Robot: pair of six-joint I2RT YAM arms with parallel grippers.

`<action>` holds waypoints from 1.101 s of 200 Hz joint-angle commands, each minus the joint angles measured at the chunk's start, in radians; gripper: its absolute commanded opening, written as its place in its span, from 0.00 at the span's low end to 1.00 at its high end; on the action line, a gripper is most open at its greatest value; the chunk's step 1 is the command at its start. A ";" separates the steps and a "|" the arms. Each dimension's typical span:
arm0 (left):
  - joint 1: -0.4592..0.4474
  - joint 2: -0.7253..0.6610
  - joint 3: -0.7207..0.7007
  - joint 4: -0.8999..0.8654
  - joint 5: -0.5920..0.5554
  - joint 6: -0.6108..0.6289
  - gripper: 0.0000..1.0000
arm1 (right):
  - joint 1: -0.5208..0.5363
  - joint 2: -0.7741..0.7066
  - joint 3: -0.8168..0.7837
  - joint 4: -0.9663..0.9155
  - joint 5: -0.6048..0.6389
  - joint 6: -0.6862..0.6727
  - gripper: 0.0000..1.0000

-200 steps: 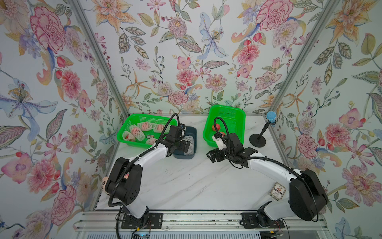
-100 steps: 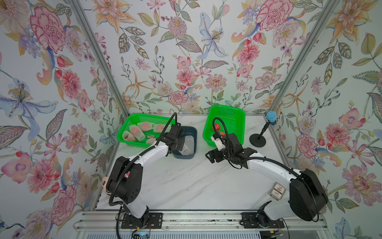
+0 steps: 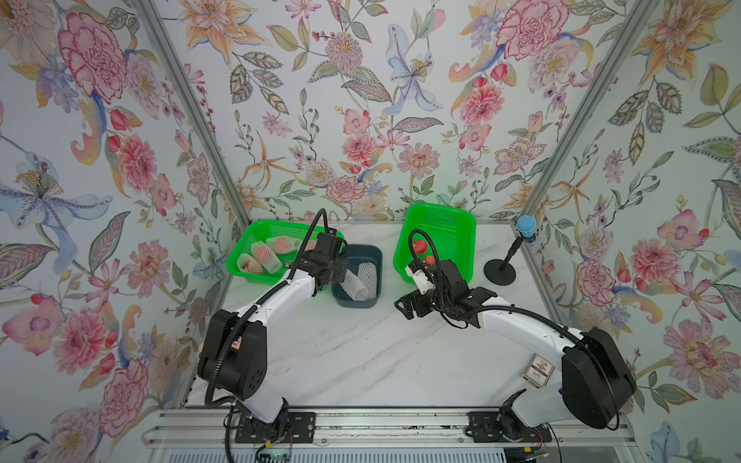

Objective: Remove foam nets from apples
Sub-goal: Place the foam net into the storage box, then pick up the apple from the basket.

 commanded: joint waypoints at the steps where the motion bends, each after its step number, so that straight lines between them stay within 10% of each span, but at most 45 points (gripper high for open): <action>1: 0.060 0.005 0.068 -0.035 0.082 -0.055 0.98 | 0.037 0.000 0.023 -0.003 -0.045 -0.030 0.99; 165: 0.221 0.163 0.016 -0.004 0.288 -0.246 0.61 | 0.088 0.004 0.034 -0.028 -0.032 -0.067 0.99; 220: 0.226 0.153 -0.031 0.012 0.244 -0.271 0.28 | 0.089 0.006 0.039 -0.036 -0.022 -0.082 0.99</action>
